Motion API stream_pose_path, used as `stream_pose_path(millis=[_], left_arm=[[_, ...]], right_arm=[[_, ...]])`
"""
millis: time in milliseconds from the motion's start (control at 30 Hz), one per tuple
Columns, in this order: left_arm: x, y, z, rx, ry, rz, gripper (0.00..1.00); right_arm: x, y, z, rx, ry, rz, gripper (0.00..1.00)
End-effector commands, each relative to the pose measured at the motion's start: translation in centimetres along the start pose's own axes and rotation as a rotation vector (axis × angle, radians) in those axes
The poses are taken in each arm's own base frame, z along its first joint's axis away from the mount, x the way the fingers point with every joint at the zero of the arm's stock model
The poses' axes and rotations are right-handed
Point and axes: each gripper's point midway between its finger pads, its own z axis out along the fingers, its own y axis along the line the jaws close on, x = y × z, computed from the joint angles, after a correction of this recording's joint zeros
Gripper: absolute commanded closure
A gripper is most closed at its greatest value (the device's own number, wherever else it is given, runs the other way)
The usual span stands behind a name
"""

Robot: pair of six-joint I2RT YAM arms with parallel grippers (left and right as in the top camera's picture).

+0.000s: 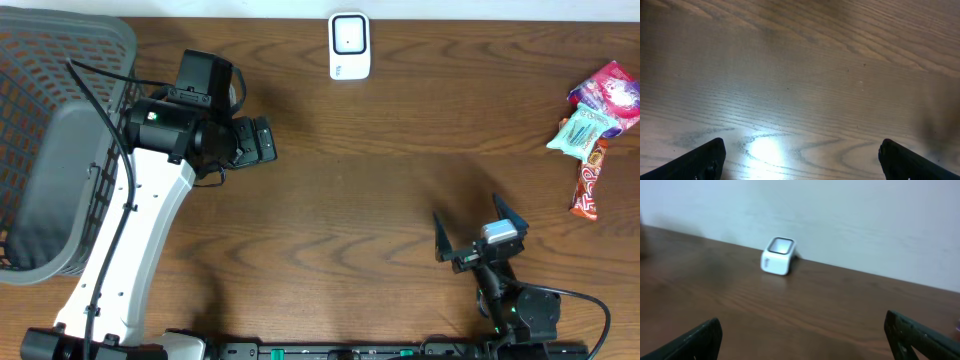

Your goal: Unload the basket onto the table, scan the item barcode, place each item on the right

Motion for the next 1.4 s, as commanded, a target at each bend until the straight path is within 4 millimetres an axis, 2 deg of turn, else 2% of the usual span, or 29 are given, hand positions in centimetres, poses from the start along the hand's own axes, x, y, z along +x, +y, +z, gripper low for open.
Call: stream_pose_path(millis=[0, 67, 333, 567, 1000, 1200, 1367], left_arm=[[-0.2, 0.2, -0.1, -0.008, -0.007, 0.001, 0.02], [-0.2, 0.2, -0.1, -0.008, -0.007, 0.001, 0.02], [-0.2, 0.2, -0.1, -0.008, -0.006, 0.001, 0.02], [-0.2, 0.2, -0.1, -0.008, -0.007, 0.001, 0.02], [-0.2, 0.2, -0.1, -0.008, -0.007, 0.001, 0.02], [-0.2, 0.2, -0.1, -0.008, -0.007, 0.001, 0.02], [-0.2, 0.2, -0.1, -0.008, -0.007, 0.001, 0.02]], right_arm=[[0.8, -1.8, -0.2, 0.106, 0.032, 0.029, 0.01], [2.1, -2.5, -0.3, 0.149, 0.083, 0.065, 0.01], [2.3, -3.4, -0.5, 0.206, 0.085, 0.141, 0.01], [2.5, -4.3, -0.7, 0.25, 0.071, 0.275, 0.01], [2.5, -4.2, -0.7, 0.24, 0.081, 0.194, 0.01], [2.4, -3.4, -0.5, 0.196, 0.092, 0.079, 0.01], [2.3, -3.2, -0.5, 0.191, 0.087, 0.112, 0.01]])
